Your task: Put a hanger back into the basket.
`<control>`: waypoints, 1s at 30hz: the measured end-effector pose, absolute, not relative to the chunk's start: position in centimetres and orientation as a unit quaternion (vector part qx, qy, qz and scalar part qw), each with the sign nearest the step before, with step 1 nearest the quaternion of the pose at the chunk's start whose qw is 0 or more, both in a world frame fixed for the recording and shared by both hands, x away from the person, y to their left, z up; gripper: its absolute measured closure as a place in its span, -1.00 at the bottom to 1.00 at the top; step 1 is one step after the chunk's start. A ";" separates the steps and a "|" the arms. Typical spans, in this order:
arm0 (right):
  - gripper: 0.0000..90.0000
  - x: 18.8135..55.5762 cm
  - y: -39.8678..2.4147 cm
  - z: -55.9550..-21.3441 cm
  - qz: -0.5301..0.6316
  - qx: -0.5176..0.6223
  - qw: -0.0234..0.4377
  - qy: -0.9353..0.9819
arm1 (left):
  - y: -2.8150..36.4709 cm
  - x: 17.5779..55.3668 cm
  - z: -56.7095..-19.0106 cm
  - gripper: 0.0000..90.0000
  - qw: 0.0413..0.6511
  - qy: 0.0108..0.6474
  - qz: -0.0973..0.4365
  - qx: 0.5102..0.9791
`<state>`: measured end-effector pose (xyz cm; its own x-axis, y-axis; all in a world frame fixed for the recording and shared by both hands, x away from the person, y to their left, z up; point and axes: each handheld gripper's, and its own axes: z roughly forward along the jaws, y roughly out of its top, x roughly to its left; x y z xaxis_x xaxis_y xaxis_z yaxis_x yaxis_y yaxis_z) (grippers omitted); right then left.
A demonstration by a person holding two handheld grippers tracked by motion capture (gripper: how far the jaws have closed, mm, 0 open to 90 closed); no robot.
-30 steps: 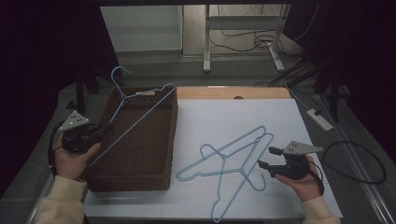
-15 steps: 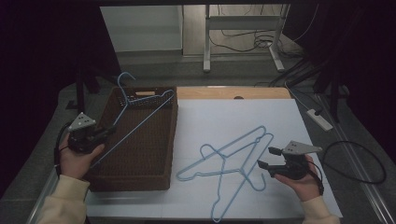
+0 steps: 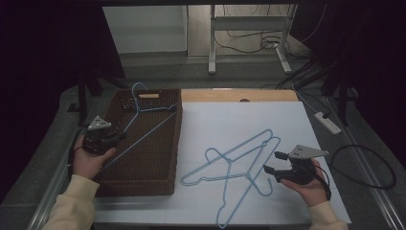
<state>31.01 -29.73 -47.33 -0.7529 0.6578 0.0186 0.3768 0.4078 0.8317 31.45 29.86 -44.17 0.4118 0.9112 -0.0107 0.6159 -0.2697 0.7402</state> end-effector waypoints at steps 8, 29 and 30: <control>-0.36 31.0 -29.6 -47.3 0.445 0.313 0.158 0.824 | 29.9 32.0 -44.5 0.92 0.313 0.511 0.204 0.774; -0.37 31.1 -29.5 -47.5 0.442 0.312 0.155 0.827 | 29.5 33.4 -46.2 0.83 0.219 0.532 0.162 0.802; -0.37 31.0 -29.5 -47.5 0.442 0.312 0.155 0.827 | 29.5 33.5 -46.3 0.78 0.218 0.532 0.165 0.802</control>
